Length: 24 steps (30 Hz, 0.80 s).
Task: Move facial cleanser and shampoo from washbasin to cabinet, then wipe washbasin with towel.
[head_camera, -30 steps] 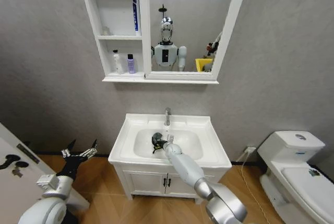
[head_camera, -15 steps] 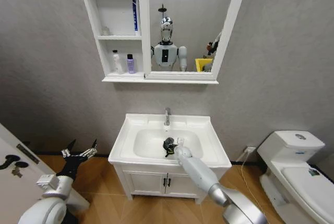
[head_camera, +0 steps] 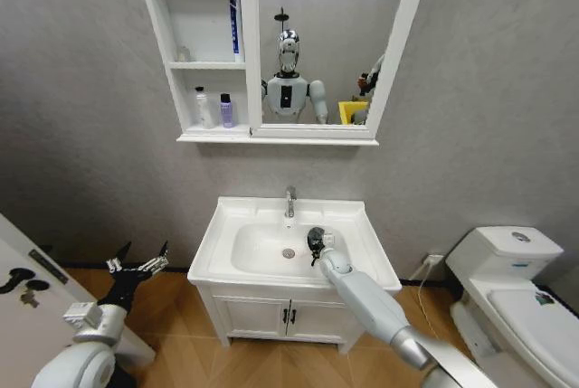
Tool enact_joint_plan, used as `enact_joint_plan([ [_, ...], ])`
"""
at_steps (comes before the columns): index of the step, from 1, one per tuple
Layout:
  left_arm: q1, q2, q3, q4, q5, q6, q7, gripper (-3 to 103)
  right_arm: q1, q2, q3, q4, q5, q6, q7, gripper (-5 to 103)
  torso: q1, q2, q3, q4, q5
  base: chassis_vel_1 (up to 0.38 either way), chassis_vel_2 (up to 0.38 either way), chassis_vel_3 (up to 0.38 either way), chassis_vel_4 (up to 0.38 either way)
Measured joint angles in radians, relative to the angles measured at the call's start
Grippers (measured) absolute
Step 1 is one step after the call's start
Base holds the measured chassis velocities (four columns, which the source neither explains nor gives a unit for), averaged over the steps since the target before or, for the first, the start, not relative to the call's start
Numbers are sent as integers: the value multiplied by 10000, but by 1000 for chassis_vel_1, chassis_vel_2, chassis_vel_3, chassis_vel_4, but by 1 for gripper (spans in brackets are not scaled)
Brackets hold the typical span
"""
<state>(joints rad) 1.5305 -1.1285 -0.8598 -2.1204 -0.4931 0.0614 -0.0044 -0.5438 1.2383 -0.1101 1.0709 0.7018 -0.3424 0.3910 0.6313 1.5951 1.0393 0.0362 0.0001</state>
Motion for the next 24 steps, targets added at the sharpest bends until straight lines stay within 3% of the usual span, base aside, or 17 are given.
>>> enact_joint_plan([
  [8, 0, 0, 0, 0, 0, 0, 0, 100, 363, 806, -230, -711, 2220, -451, 73, 5, -1, 1, -1, 4, -4, 0, 0, 0, 0],
  [17, 0, 0, 0, 0, 0, 0, 0, 100, 743, 1798, -308, -1062, 2764, -29, -989, 5, 0, 0, 0, 5, -3, 0, 0, 0, 0],
  [24, 0, 0, 0, 0, 0, 0, 0, 100, 596, 2123, -156, -1516, 2447, 394, -1309, 5, -1, 0, 0, 6, -2, 0, 0, 0, 0],
])
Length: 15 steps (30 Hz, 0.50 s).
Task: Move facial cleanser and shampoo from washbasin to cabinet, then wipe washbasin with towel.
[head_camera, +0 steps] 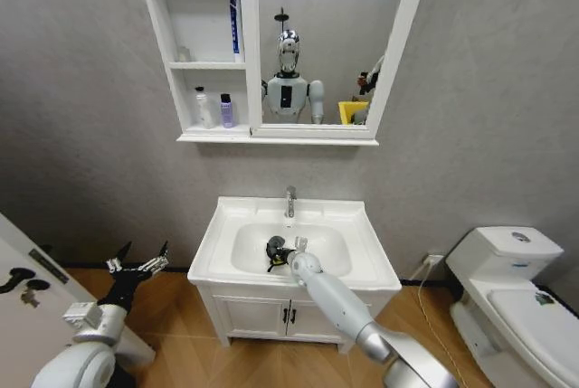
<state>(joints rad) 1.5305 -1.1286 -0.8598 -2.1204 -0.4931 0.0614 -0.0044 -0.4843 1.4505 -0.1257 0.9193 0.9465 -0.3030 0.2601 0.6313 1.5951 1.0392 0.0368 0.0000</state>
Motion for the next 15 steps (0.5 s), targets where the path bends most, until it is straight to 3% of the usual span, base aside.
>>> enact_joint_plan([
  [5, 0, 0, 0, -1, 0, 0, 0, 100, -30, -84, 198, -337, -922, 110, 195, 5, 1, 0, 0, -1, 1, 0, 0, 0, 0],
  [7, 0, 1, 0, 0, 0, 0, 0, 100, -157, -456, 335, -144, -2558, 230, 532, 5, 1, 0, 1, -2, 1, 0, 0, 0, 0],
  [8, 0, 1, 0, 0, 0, 0, 0, 100, -157, -456, 335, -144, -2558, 230, 532, 5, 1, 0, 1, -2, 1, 0, 0, 0, 0],
  [13, 0, 1, 0, 0, 0, 0, 0, 100, -639, -1234, 823, 706, -5074, 797, 322, 5, 0, 0, 0, -5, 3, 0, 0, 0, 0],
  [15, 0, 0, 0, 0, 1, 0, 0, 100, -760, -1396, 946, 943, -5338, 859, 314, 5, 0, 1, 0, -5, 3, 0, 0, 0, 0],
])
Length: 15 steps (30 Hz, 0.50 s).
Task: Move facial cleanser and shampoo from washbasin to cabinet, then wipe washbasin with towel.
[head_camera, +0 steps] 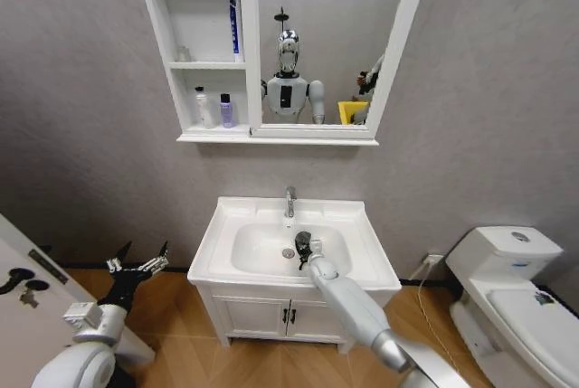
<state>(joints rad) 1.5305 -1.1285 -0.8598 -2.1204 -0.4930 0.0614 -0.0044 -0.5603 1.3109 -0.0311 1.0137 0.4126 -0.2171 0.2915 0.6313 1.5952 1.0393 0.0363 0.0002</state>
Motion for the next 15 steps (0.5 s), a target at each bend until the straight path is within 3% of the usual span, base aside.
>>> enact_joint_plan([
  [5, 0, 0, 0, 0, -1, 0, 0, 100, -133, -281, 68, 256, 837, -372, 266, 5, 0, 0, 0, 0, -1, 0, 0, 0, 0],
  [6, 0, 1, 0, -1, 0, 0, 0, 100, -87, -246, -34, 197, 1686, -690, 522, 5, 0, 0, 0, 1, 0, 0, 0, 0, 0],
  [7, 0, 1, 0, -1, 0, 0, 0, 100, -87, -246, -34, 197, 1686, -690, 522, 5, 0, 0, 0, 1, 0, 0, 0, 0, 0],
  [9, 0, 0, 0, 0, -1, 0, 0, 100, 158, -28, -123, -142, 3521, -1242, 1036, 5, 0, -1, 0, 3, -1, 0, 0, 0, 0],
  [11, -1, 0, 0, 0, 0, 0, 0, 100, 444, 182, -117, -587, 4633, -1467, 1146, 5, -1, 0, 0, 5, -3, 0, 0, 0, 0],
  [15, 0, 0, 0, 0, 0, 0, 0, 100, 811, 367, -240, -1163, 5430, -1618, 667, 5, 0, 0, -1, 3, -5, 0, 0, 0, 0],
])
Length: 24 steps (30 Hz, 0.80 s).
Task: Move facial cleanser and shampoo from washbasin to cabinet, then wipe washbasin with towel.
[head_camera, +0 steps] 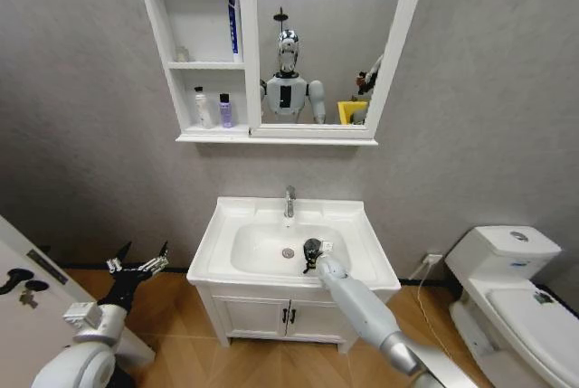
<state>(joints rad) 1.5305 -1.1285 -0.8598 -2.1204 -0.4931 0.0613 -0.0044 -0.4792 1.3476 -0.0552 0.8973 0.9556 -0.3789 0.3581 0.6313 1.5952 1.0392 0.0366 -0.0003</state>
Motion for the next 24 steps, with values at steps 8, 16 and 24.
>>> enact_joint_plan([
  [8, 0, 0, 0, 0, 0, 0, 0, 100, 77, 294, -861, 358, 1113, -384, -1092, 5, 1, -1, 2, 0, 1, 0, 0, 0, 0],
  [16, 0, 0, 0, 0, 0, 0, 0, 100, -68, 987, -1081, 765, 1271, 188, -1945, 5, 0, 0, 1, 4, 2, 0, 0, 0, 0],
  [24, 0, 0, 0, 0, 0, 1, 0, 100, -76, 222, -930, 611, 141, -267, -67, 5, 1, -1, 2, -4, 2, 0, 0, 0, 0],
])
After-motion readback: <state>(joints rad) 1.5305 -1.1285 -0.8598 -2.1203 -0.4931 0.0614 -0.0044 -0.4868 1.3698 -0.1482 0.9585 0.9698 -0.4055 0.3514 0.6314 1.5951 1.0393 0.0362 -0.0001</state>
